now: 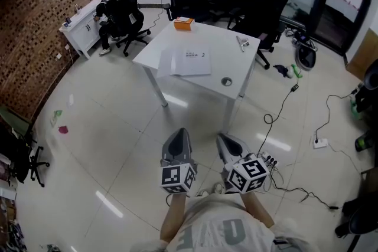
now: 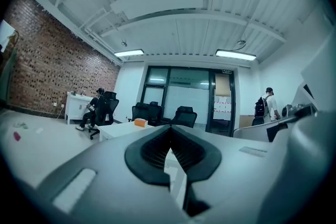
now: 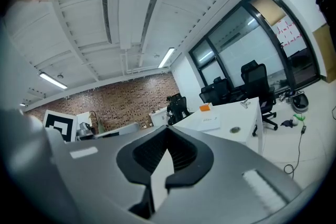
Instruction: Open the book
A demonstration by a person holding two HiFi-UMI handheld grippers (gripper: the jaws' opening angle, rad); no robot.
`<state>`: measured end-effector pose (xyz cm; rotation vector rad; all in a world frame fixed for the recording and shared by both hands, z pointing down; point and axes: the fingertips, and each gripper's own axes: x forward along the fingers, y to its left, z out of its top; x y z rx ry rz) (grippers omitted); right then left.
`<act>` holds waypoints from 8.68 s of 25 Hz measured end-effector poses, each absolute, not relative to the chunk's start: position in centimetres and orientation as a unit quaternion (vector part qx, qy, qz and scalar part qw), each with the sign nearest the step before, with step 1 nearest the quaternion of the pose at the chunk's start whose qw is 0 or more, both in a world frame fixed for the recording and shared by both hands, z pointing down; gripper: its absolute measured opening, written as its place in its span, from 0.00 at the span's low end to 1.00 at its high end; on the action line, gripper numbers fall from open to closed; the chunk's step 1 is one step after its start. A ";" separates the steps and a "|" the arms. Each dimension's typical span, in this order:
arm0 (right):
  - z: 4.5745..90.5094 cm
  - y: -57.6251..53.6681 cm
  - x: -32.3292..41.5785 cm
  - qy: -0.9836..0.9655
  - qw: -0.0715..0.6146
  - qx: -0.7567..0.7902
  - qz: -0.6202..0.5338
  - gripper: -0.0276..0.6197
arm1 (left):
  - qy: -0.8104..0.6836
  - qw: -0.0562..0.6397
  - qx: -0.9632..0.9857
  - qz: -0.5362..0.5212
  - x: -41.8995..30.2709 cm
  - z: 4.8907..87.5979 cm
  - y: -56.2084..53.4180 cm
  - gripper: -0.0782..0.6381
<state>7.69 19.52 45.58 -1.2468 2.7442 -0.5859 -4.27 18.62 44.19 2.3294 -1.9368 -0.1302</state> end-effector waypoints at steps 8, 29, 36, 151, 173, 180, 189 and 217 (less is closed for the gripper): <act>46.0 17.7 8.3 0.890 0.036 -0.406 -0.205 0.05 | -0.642 0.066 0.763 -0.035 -3.9 44.8 16.9 0.13; 49.0 13.4 8.8 0.906 0.008 -0.356 -0.227 0.05 | -0.645 0.049 0.763 -0.005 -0.6 46.0 12.8 0.13; 49.7 8.6 8.0 0.904 -0.003 -0.365 -0.221 0.05 | -0.644 0.065 0.762 -0.005 -2.1 47.6 7.6 0.13; 62.3 -28.9 -3.5 0.831 -0.164 -0.466 -0.258 0.05 | -0.560 0.111 0.819 0.049 -12.9 60.1 -27.4 0.13; 58.2 -29.6 -6.7 0.849 -0.114 -0.430 -0.285 0.05 | -0.459 0.014 0.872 0.170 -7.2 63.5 -24.7 0.36; 57.8 -29.6 -6.4 0.845 -0.099 -0.431 -0.300 0.05 | -0.464 -0.032 0.861 0.207 -6.5 63.7 -25.8 0.18; 56.3 -30.7 -4.0 0.835 -0.033 -0.470 -0.285 0.05 | -0.549 -0.046 0.816 0.177 -11.1 60.9 -27.1 0.12; 71.7 -29.1 -1.9 0.780 -0.259 -0.484 -0.301 0.05 | -0.716 0.239 0.651 0.072 -24.9 70.4 -24.7 0.20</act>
